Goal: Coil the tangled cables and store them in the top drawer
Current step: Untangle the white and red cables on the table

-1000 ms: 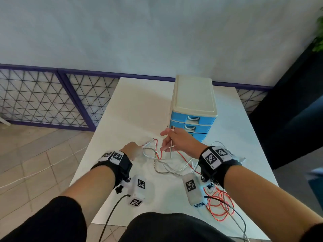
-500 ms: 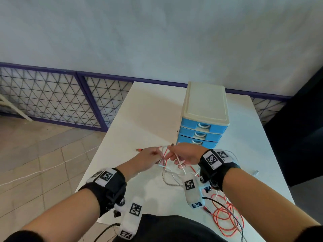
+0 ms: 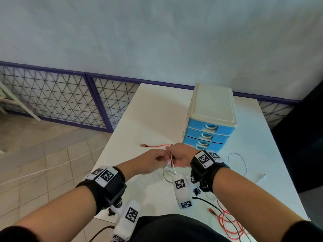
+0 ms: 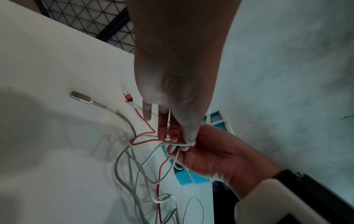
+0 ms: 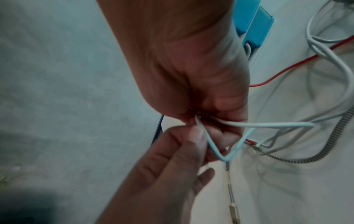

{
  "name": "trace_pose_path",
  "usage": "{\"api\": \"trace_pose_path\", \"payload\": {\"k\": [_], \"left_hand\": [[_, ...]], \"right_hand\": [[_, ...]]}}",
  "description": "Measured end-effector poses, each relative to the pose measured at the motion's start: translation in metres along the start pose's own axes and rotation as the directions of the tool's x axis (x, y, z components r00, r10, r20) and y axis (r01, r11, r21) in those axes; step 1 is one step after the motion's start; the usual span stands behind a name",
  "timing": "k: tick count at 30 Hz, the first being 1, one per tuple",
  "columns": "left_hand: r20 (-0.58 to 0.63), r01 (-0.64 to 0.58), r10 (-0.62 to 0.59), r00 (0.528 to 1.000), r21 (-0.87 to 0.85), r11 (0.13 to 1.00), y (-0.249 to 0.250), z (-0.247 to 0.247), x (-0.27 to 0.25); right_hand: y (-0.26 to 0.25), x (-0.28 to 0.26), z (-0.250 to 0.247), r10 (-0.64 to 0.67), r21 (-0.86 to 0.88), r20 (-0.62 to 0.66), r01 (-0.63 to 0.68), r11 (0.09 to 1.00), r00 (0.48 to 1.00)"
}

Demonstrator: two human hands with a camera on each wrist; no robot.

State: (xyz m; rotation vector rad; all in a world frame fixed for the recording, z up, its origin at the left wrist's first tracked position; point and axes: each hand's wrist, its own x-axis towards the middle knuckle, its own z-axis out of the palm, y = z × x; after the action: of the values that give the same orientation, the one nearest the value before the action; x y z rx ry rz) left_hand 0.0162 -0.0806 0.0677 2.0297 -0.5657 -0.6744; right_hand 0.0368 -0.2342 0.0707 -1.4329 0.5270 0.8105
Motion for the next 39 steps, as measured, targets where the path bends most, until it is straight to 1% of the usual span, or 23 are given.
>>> {"api": "trace_pose_path", "payload": {"k": [2,3,5,6,8,10,11,13,15,17,19,21,24,27,31,32,34,36,38,39], "left_hand": [[0.051,0.009,-0.008,0.999,-0.012,1.0,0.009,-0.002,0.003],[0.075,0.019,-0.019,0.997,0.003,1.0,0.012,-0.005,0.005],[0.088,0.038,-0.046,0.995,0.087,0.995,0.01,-0.016,0.009],[0.067,0.06,-0.071,0.995,0.144,0.988,0.005,-0.022,0.011],[-0.019,0.121,-0.12,0.993,0.245,0.962,-0.009,-0.037,0.016],[-0.112,0.191,-0.161,0.981,0.363,0.912,-0.027,-0.046,0.021],[-0.14,0.221,-0.177,0.974,0.417,0.882,-0.035,-0.048,0.022],[-0.142,0.276,-0.237,0.961,0.483,0.831,-0.047,-0.045,0.025],[-0.092,0.314,-0.32,0.943,0.567,0.762,-0.057,-0.035,0.024],[-0.039,0.317,-0.393,0.919,0.666,0.675,-0.07,-0.022,0.021],[-0.069,0.331,-0.415,0.907,0.726,0.603,-0.079,-0.011,0.017],[-0.084,0.323,-0.396,0.914,0.742,0.588,-0.083,-0.006,0.014],[-0.039,0.242,-0.317,0.948,0.733,0.635,-0.081,-0.012,0.012],[-0.042,0.186,-0.223,0.974,0.709,0.68,-0.061,-0.023,0.013],[-0.056,0.057,-0.031,0.998,0.535,0.843,-0.023,-0.038,0.016],[-0.075,0.03,0.008,0.997,0.495,0.868,-0.013,-0.041,0.017],[-0.152,0.013,0.05,0.987,0.39,0.921,0.006,-0.048,0.016],[-0.25,-0.014,0.073,0.965,0.229,0.973,0.02,-0.051,0.016],[-0.326,-0.045,0.058,0.944,0.048,0.998,0.03,-0.051,0.016],[-0.36,-0.056,0.03,0.933,-0.06,0.997,0.034,-0.051,0.017]], "right_hand": [[0.003,0.001,-0.003,-0.03,-0.095,-0.063,0.024,0.995,0.998],[0.003,-0.001,-0.006,-0.023,-0.118,-0.087,0.013,0.993,0.996],[0.0,-0.005,-0.017,-0.004,-0.195,-0.108,-0.017,0.981,0.994],[-0.001,-0.007,-0.023,0.021,-0.223,-0.096,-0.042,0.974,0.995],[-0.003,-0.012,-0.033,0.102,-0.243,-0.015,-0.102,0.965,0.995],[-0.007,-0.022,-0.038,0.132,-0.207,0.053,-0.118,0.971,0.99],[-0.009,-0.027,-0.04,0.119,-0.168,0.067,-0.106,0.98,0.991],[-0.013,-0.039,-0.041,0.057,-0.108,0.067,-0.05,0.993,0.996],[-0.014,-0.045,-0.041,0.0,-0.07,0.061,0.004,0.998,0.998],[-0.013,-0.048,-0.041,-0.04,-0.054,0.047,0.043,0.998,0.998],[-0.01,-0.05,-0.042,-0.095,-0.039,0.037,0.097,0.995,0.995],[-0.007,-0.05,-0.044,-0.157,-0.027,0.041,0.158,0.987,0.987],[-0.007,-0.047,-0.043,-0.28,-0.051,-0.003,0.279,0.959,0.96],[-0.014,-0.044,-0.036,-0.412,-0.13,-0.058,0.402,0.906,0.909],[-0.023,-0.035,-0.024,-0.532,-0.248,-0.038,0.508,0.825,0.846],[-0.025,-0.033,-0.022,-0.549,-0.275,-0.035,0.52,0.809,0.835],[-0.027,-0.029,-0.018,-0.566,-0.314,-0.01,0.535,0.784,0.824],[-0.027,-0.027,-0.014,-0.585,-0.341,0.028,0.558,0.757,0.811],[-0.028,-0.026,-0.012,-0.613,-0.317,0.06,0.597,0.737,0.788],[-0.028,-0.026,-0.011,-0.62,-0.277,0.06,0.61,0.743,0.782]]}}
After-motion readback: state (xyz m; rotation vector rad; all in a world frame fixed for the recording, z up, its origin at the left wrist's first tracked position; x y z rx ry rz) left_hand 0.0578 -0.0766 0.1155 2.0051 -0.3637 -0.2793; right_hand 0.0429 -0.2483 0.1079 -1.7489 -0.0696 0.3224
